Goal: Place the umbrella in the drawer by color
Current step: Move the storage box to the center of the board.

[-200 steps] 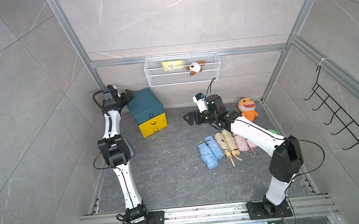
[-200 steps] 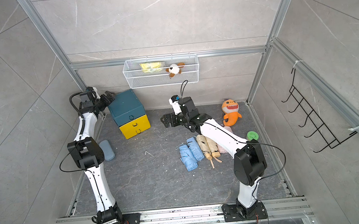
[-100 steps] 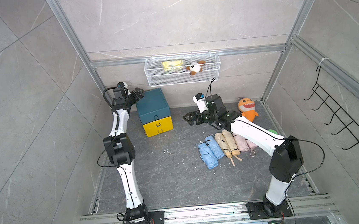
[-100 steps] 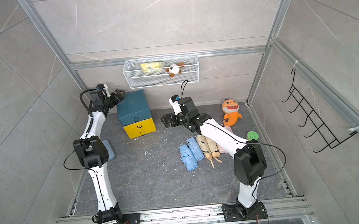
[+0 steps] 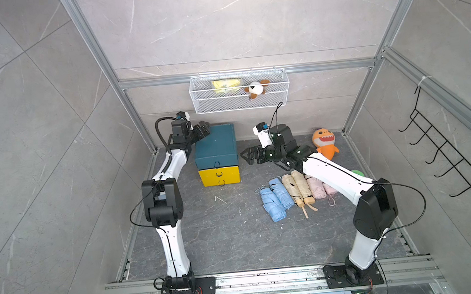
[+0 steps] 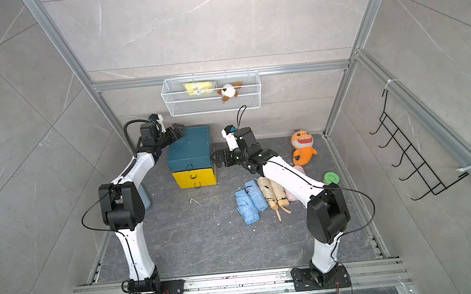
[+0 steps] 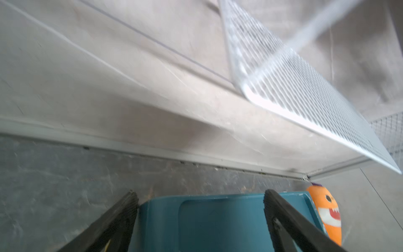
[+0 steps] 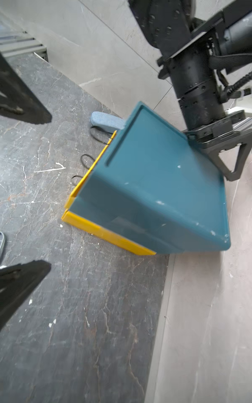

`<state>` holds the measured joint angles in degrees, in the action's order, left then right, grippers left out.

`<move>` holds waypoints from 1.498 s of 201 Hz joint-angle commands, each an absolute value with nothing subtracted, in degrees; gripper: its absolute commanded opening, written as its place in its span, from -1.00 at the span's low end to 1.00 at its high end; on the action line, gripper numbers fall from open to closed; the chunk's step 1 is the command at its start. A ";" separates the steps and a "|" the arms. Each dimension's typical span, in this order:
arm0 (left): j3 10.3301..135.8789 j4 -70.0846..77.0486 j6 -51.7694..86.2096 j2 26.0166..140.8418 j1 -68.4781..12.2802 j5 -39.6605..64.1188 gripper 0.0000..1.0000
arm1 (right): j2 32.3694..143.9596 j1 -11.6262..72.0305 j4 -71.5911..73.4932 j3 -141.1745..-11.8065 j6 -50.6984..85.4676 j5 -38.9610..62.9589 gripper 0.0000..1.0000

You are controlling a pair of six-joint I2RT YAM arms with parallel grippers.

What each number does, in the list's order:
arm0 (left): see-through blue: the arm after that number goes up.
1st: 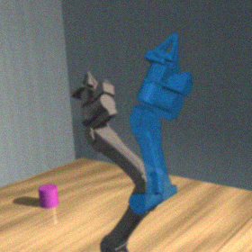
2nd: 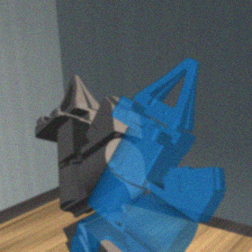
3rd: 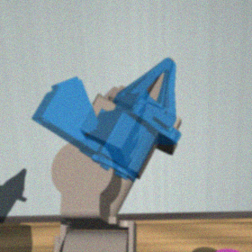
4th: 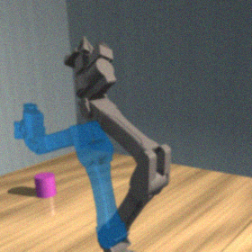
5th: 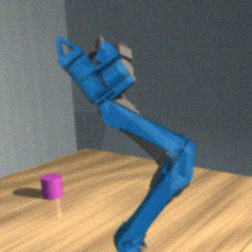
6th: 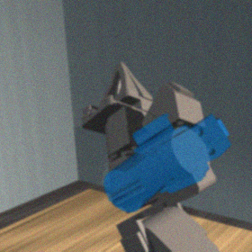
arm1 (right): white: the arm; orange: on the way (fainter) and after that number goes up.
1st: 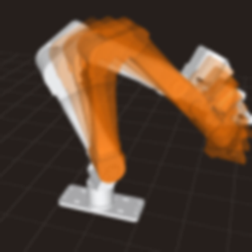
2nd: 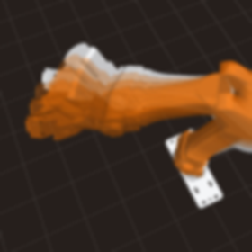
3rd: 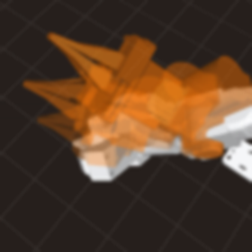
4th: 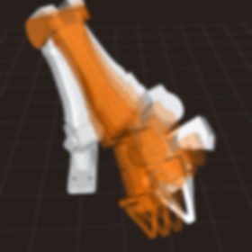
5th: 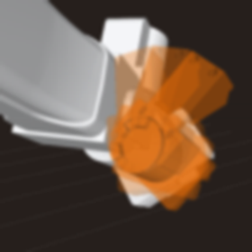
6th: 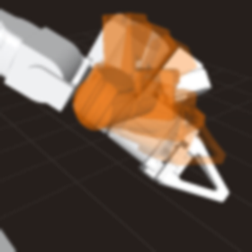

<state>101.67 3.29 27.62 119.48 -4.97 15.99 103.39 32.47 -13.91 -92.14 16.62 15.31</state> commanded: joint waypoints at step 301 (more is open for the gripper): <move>47.93 4.38 34.80 75.48 -15.13 15.79 0.89 | 128.98 29.86 -10.76 -117.95 40.17 33.71 0.99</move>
